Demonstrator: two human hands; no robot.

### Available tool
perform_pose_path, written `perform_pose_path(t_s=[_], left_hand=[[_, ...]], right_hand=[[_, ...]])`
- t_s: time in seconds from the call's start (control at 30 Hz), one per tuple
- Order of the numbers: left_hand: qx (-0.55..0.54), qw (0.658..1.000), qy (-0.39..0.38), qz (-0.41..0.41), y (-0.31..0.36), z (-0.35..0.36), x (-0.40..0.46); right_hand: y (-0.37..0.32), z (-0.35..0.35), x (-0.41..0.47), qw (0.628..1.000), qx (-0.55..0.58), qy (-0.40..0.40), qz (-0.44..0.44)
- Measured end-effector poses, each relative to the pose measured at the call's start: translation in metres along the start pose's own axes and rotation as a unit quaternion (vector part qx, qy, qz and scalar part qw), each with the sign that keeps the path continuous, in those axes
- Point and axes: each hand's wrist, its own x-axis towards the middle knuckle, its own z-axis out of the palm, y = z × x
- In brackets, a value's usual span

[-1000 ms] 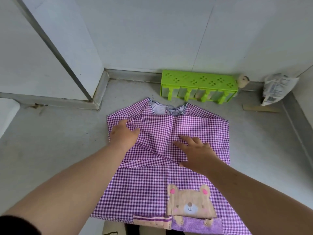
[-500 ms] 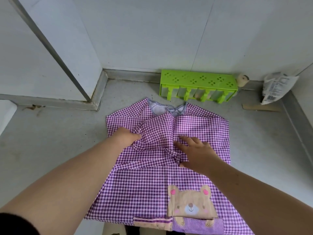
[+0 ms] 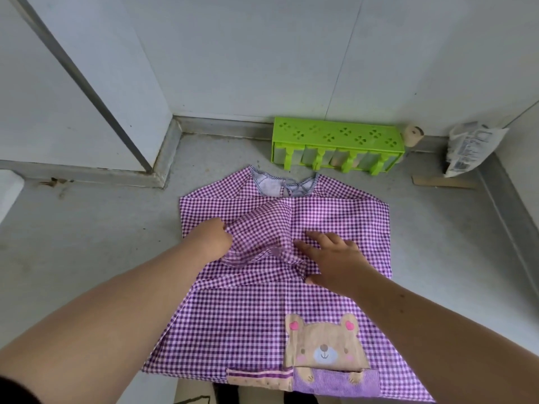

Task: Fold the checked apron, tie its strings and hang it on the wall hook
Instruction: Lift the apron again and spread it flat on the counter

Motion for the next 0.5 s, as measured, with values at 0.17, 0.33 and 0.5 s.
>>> perform_pose_path(t_s=[0.17, 0.33, 0.5], left_hand=[[0.057, 0.995, 0.086, -0.001, -0.037, -0.031, 0.007], [-0.053, 0.993, 0.098, -0.038, -0.054, -0.033, 0.01], [-0.091, 0.993, -0.009, -0.075, -0.043, 0.001, 0.002]], right_hand=[[0.003, -0.001, -0.002, 1.0, 0.001, 0.0, 0.001], [0.006, 0.0, 0.001, 1.0, -0.004, 0.002, 0.009], [0.004, 0.002, 0.002, 0.999, -0.01, 0.01, -0.033]])
